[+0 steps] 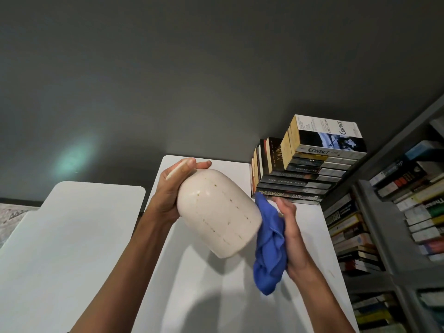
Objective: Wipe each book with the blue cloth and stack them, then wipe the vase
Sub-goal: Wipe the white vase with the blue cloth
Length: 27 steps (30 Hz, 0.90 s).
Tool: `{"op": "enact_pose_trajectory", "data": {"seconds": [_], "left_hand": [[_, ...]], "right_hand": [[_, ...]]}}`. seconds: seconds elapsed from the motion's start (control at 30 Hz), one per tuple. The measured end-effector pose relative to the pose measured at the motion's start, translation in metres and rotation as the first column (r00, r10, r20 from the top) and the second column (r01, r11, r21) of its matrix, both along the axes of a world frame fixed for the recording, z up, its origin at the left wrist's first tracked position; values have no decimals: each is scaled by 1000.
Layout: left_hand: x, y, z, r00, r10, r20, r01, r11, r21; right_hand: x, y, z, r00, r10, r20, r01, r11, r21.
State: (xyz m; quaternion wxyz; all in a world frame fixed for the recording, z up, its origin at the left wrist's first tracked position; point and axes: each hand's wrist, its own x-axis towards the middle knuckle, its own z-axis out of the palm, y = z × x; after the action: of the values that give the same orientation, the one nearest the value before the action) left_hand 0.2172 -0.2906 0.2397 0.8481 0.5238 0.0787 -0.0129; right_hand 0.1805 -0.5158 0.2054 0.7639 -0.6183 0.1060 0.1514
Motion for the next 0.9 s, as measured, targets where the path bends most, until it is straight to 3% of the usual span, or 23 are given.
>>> {"op": "enact_pose_trajectory", "data": {"seconds": [0.07,0.13,0.2,0.3,0.43,0.6,0.77,0.9], "left_hand": [[3,4,-1,999,38,-8,-38,999,-16],[7,7,-2,998,59,14,-58,997,-49],[9,8,-3,998,49,49,-46,998,-49],[7,6,-7,996,63,56,-58,996,-74],[5,11,-11,995,94,39,-86,979,-183],[5,12,-12,998,40,41,-36,994,-105],[3,8,-10,998,37,58,-34,998,-55],[1,4,-6,997,21,69,-24,999,46]], "right_hand": [[5,-5,16,972,-32,233,81,975,-205],[4,3,35,899,57,435,101,938,-331],[0,18,46,820,176,544,100,893,-438],[-15,36,49,715,295,634,250,739,-626],[-31,33,41,561,425,710,328,674,-662],[-10,23,43,608,319,727,401,668,-628],[-37,34,39,483,442,756,354,691,-630],[-17,27,40,557,338,759,448,647,-617]]}}
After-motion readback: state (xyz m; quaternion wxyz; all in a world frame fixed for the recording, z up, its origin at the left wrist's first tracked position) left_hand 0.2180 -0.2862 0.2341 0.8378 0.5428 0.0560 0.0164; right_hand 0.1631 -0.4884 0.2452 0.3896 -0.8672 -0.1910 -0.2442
